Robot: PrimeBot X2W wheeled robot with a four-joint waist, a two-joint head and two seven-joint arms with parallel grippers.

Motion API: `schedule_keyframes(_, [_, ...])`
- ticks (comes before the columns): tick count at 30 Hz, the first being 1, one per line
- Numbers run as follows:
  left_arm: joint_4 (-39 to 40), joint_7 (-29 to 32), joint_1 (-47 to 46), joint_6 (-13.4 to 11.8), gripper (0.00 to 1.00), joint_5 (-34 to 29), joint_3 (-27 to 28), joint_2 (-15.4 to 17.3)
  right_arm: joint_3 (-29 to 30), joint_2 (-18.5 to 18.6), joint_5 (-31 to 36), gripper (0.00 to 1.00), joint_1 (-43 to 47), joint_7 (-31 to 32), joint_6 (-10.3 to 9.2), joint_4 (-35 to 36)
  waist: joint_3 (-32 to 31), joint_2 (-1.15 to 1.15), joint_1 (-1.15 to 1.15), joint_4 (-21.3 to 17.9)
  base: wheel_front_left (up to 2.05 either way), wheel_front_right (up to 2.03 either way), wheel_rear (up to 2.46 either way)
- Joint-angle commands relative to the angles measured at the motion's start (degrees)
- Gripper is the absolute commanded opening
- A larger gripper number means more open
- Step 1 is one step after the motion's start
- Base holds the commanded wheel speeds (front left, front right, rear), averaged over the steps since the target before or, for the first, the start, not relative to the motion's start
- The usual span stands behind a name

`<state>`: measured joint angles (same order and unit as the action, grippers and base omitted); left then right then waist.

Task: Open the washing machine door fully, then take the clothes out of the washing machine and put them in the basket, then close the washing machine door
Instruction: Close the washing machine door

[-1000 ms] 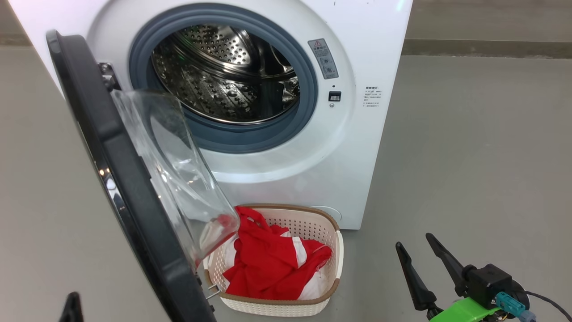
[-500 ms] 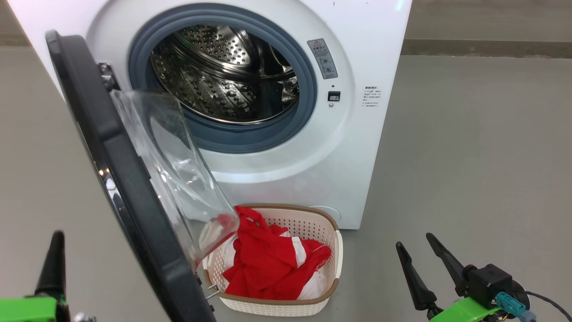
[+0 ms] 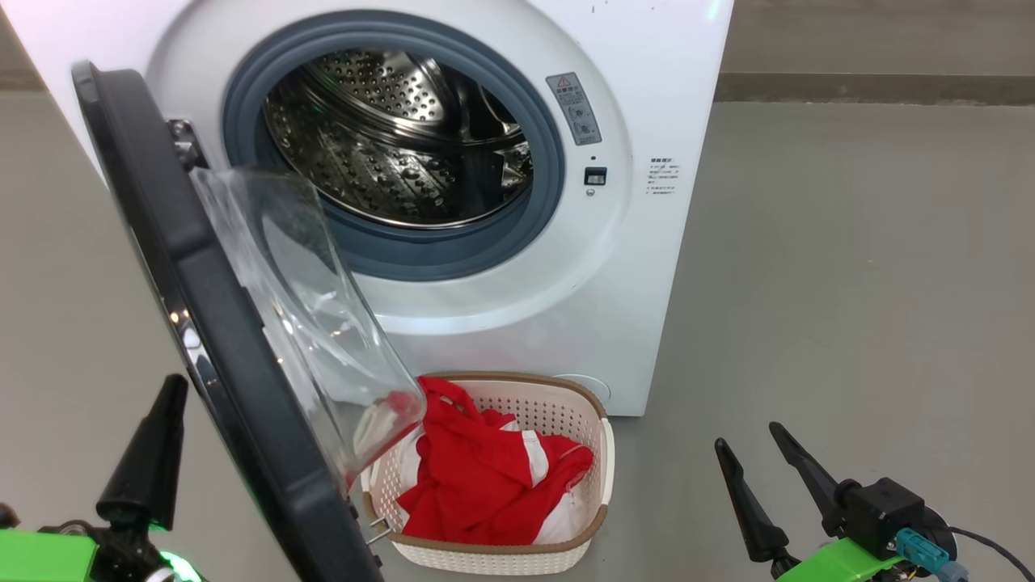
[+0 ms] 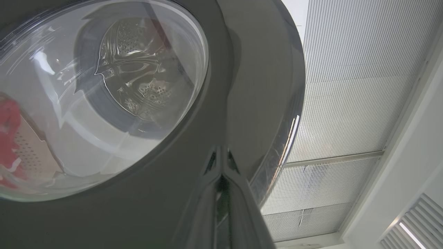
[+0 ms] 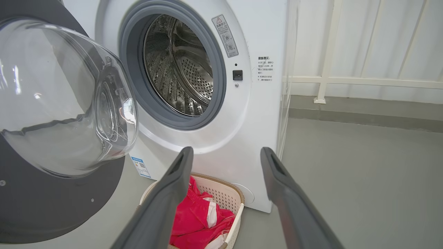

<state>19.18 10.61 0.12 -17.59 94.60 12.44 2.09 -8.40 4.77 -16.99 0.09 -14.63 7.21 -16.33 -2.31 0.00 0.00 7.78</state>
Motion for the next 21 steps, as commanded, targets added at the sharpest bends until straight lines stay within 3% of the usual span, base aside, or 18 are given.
schedule_keyframes(1, [2.20, 0.69, -0.75, -0.58, 0.00, -0.15, 1.30, 0.96, -1.46, 0.24, 0.18, 1.00, -1.62, -0.37, 0.28, 1.27, -0.04, 0.00, 0.00, -0.21, 0.00, 0.00, 0.00])
schedule_keyframes(10, [3.89, 1.28, -0.14, -1.61, 0.00, -0.25, -1.23, 0.92, -2.13, 0.61, -0.02, 1.00, -1.78, -0.37, 0.28, 1.40, 0.27, 0.00, 0.00, -1.90, 0.00, 0.00, 0.00])
schedule_keyframes(21, [2.91, -0.78, -2.29, -0.27, 0.00, 1.00, -4.00, 0.83, -2.33, 0.58, -0.12, 1.00, -2.31, -0.37, 0.28, 1.44, 1.81, 0.00, 0.00, -5.58, 0.00, 0.00, 0.00])
